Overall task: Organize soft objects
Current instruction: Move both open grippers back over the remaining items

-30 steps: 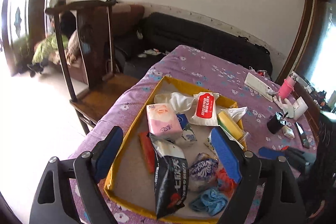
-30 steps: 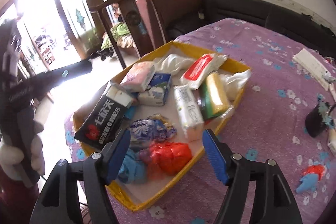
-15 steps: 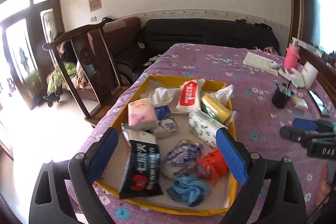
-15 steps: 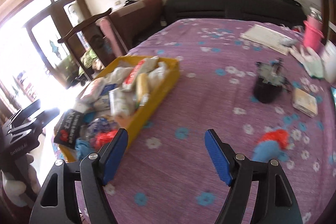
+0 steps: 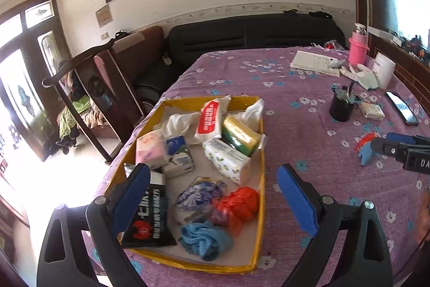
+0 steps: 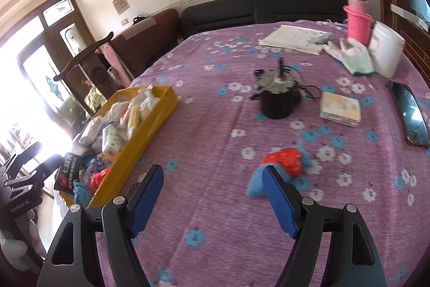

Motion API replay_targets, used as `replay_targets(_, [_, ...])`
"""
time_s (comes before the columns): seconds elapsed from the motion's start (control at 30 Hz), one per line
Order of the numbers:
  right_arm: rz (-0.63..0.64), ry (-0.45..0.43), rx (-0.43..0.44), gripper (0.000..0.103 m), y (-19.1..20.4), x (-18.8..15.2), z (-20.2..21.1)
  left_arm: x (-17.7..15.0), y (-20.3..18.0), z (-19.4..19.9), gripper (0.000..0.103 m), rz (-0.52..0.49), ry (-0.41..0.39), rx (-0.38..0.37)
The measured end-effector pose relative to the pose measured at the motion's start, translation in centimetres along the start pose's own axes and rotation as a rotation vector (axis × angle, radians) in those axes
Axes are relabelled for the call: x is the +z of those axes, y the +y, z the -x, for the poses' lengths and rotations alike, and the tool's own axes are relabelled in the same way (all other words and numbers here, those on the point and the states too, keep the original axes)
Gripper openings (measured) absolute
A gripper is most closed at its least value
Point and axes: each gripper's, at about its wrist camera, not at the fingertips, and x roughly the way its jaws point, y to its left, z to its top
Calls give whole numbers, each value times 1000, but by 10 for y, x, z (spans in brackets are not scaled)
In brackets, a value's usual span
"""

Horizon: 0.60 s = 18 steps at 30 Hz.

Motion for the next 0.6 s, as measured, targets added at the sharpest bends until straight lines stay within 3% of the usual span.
replay_targets(0.43, [-121, -36, -46, 80, -69, -2, 13, 6, -51, -12, 95, -84, 43, -58])
replay_targets(0.6, [-206, -63, -100, 80, -111, 1, 25, 4, -92, -21, 95, -97, 84, -246])
